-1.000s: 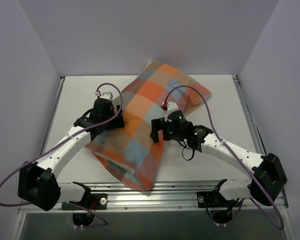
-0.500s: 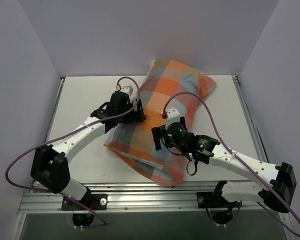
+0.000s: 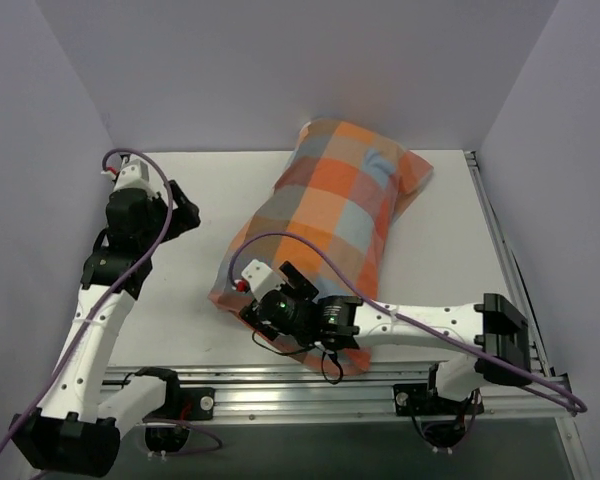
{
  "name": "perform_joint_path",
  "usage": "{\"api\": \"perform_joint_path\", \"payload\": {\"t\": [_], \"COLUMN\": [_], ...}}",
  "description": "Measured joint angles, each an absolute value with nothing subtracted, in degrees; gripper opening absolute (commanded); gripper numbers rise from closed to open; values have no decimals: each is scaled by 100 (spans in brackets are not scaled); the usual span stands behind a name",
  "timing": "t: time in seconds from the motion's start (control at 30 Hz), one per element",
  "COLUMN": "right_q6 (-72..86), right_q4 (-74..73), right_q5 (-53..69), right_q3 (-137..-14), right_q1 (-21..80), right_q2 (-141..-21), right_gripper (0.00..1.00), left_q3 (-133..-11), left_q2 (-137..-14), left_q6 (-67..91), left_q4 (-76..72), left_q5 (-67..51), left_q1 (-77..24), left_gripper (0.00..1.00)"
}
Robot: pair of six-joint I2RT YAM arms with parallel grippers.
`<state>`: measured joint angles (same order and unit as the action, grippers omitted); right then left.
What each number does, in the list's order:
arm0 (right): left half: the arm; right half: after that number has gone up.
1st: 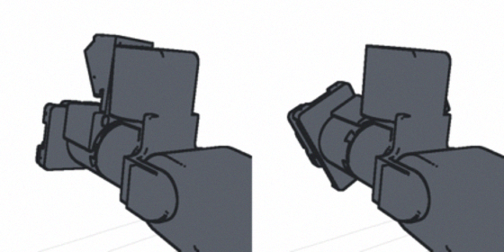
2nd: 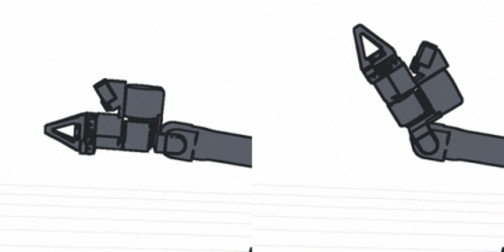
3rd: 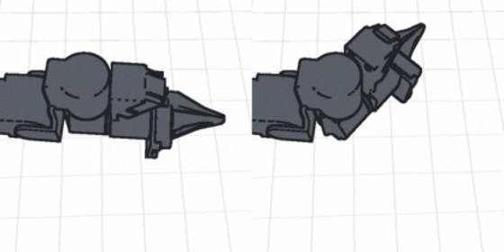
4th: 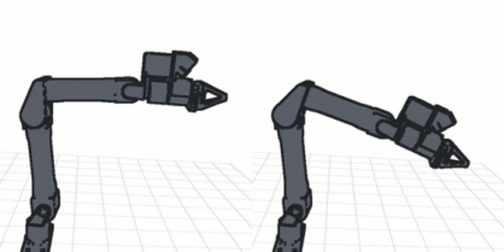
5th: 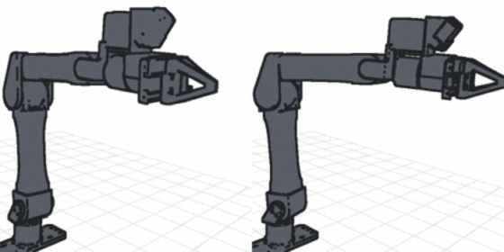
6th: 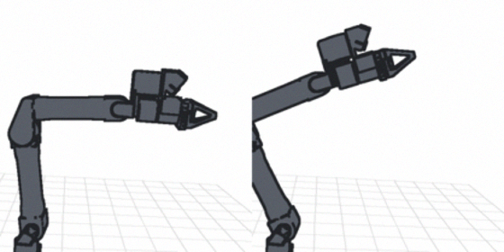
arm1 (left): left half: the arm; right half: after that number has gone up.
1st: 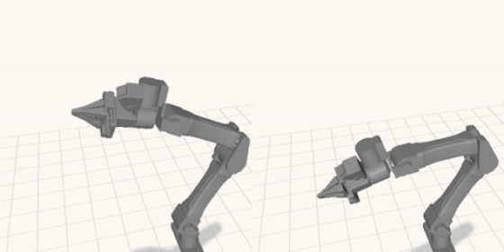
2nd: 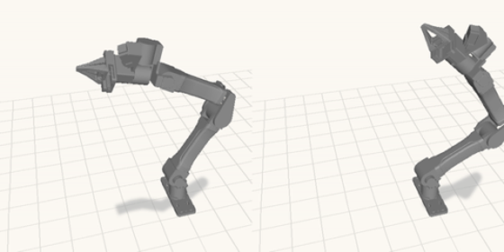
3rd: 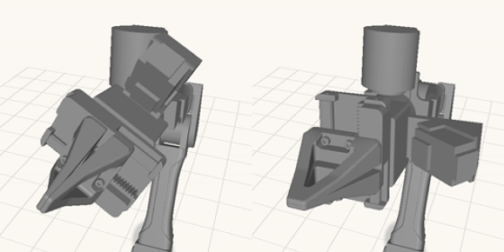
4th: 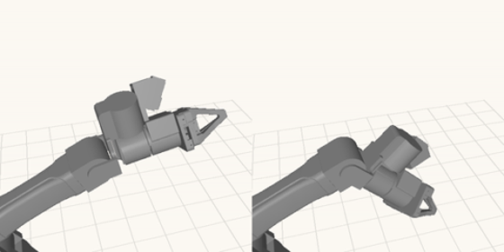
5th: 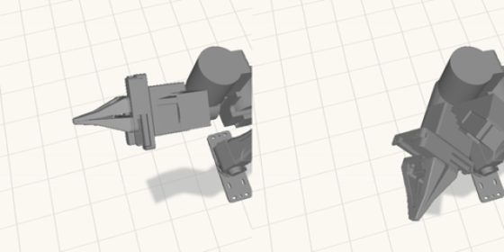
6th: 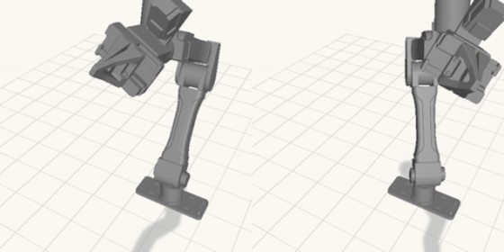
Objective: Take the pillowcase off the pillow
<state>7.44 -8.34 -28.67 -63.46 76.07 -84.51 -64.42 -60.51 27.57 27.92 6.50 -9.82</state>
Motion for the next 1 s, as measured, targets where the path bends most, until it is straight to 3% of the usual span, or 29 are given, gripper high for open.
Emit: {"api": "perform_joint_path", "payload": {"t": [0.23,0.5,1.0], "right_q6": [161,-449,-1216], "right_q4": [-746,-631,193], "right_q5": [-3295,-3887,-5054], "right_q3": [-7109,-7717,-7767], "right_q1": [8068,8451,8473], "right_q2": [-9804,-10853,-11507], "right_gripper": [86,85,58], "left_q3": [-5137,-5015,-5015], "left_q2": [-5043,-5166,-5166], "left_q6": [2543,2418,2366], "left_q4": [3009,3111,3116], "left_q5": [1260,1651,1892], "left_q1": [-685,-679,-679], "left_gripper": [94,94,94]}}
